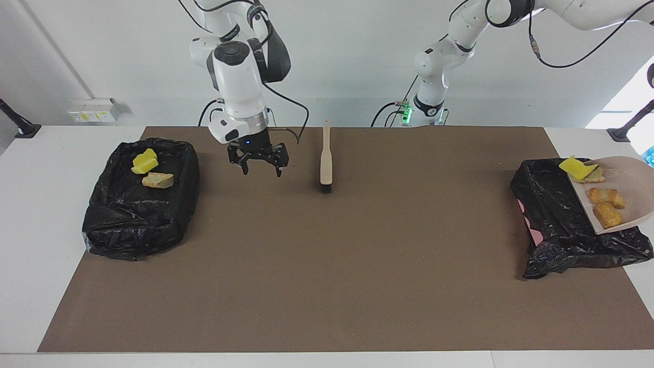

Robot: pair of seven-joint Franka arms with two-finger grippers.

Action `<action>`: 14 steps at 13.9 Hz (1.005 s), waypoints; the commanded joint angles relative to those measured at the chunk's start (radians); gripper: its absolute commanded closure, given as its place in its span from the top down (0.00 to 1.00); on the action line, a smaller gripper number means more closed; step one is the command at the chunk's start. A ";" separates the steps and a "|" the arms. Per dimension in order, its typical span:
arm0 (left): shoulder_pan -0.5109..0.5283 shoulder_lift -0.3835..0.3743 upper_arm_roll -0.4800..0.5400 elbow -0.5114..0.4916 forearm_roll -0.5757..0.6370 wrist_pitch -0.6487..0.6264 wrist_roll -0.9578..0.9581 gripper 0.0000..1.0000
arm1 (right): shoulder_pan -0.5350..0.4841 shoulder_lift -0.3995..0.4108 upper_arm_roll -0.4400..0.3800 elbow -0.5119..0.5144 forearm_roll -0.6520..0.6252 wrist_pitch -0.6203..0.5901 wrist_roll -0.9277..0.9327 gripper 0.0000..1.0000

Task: Sweep and dump trash in bin
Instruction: 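Tip the dustpan into the bag while the right gripper sets down the brush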

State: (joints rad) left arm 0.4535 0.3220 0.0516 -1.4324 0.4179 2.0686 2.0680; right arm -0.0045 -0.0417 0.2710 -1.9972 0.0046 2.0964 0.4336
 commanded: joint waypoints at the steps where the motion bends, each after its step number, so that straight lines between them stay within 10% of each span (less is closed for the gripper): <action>1: -0.050 -0.020 0.010 -0.022 0.120 0.012 -0.120 0.00 | 0.116 0.003 -0.209 0.110 -0.015 -0.112 -0.039 1.00; 8: -0.176 -0.077 0.010 -0.025 0.379 -0.088 -0.295 0.00 | 0.041 -0.003 -0.259 0.391 -0.017 -0.475 -0.295 1.00; 14: -0.275 -0.130 0.011 -0.016 0.516 -0.156 -0.336 0.00 | 0.035 -0.072 -0.320 0.409 -0.003 -0.570 -0.315 1.00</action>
State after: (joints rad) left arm 0.2350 0.2176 0.0497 -1.4330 0.8723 1.9468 1.7732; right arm 0.0326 -0.1038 -0.0393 -1.5790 0.0039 1.5277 0.1449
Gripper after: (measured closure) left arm 0.674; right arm 0.000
